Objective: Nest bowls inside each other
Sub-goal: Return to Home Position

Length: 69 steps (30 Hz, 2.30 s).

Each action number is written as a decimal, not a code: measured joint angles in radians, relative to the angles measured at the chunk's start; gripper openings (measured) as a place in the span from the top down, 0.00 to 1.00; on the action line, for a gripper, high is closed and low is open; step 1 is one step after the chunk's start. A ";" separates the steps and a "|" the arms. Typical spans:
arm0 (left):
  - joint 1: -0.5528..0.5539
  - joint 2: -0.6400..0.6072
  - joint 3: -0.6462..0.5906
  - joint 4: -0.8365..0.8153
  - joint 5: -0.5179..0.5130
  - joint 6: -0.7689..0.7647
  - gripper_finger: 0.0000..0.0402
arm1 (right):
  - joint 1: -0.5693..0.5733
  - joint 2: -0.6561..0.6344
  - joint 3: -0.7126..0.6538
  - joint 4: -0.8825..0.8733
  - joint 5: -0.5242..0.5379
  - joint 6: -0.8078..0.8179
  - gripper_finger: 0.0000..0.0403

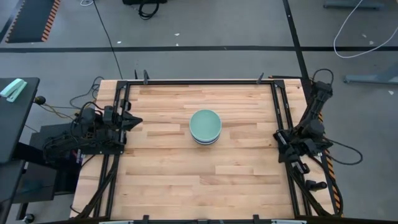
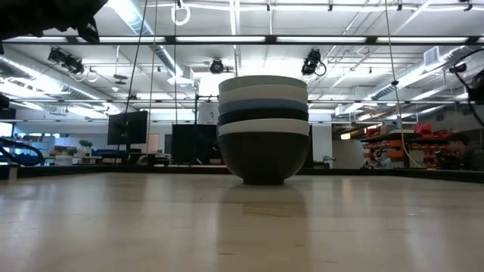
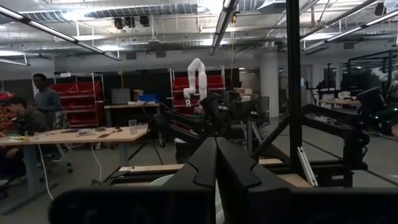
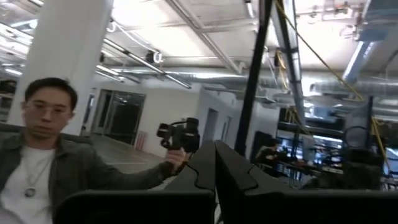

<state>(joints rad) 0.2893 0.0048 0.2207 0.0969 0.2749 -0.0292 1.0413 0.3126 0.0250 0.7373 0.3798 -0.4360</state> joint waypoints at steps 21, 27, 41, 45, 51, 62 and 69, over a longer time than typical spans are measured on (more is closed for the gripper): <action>0.000 0.001 0.000 -0.046 0.011 -0.005 0.94 | -0.636 0.000 0.000 -0.110 -0.518 0.380 0.98; 0.000 0.001 0.000 -0.048 0.011 -0.005 0.91 | -0.753 0.000 0.000 -0.095 -0.512 0.401 0.98; 0.000 0.001 0.000 -0.049 0.011 -0.012 0.95 | -0.782 0.002 0.000 -0.071 -0.485 0.600 0.96; 0.000 0.001 0.000 -0.049 0.011 -0.011 0.93 | -0.781 0.003 0.000 -0.052 -0.485 0.558 0.95; 0.000 0.001 0.001 -0.039 0.010 -0.014 0.91 | -0.782 -0.001 0.001 0.178 -0.582 0.493 0.95; 0.000 0.001 0.001 -0.045 0.010 -0.030 0.95 | -0.814 -0.096 0.001 0.212 -0.671 0.490 0.96; 0.000 0.001 0.001 -0.051 0.010 -0.028 0.93 | -0.848 -0.147 0.001 0.153 -0.674 0.515 0.96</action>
<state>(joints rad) 0.2897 0.0055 0.2214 0.0460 0.2852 -0.0570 0.1932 0.1656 0.0261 0.8901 -0.2939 0.0792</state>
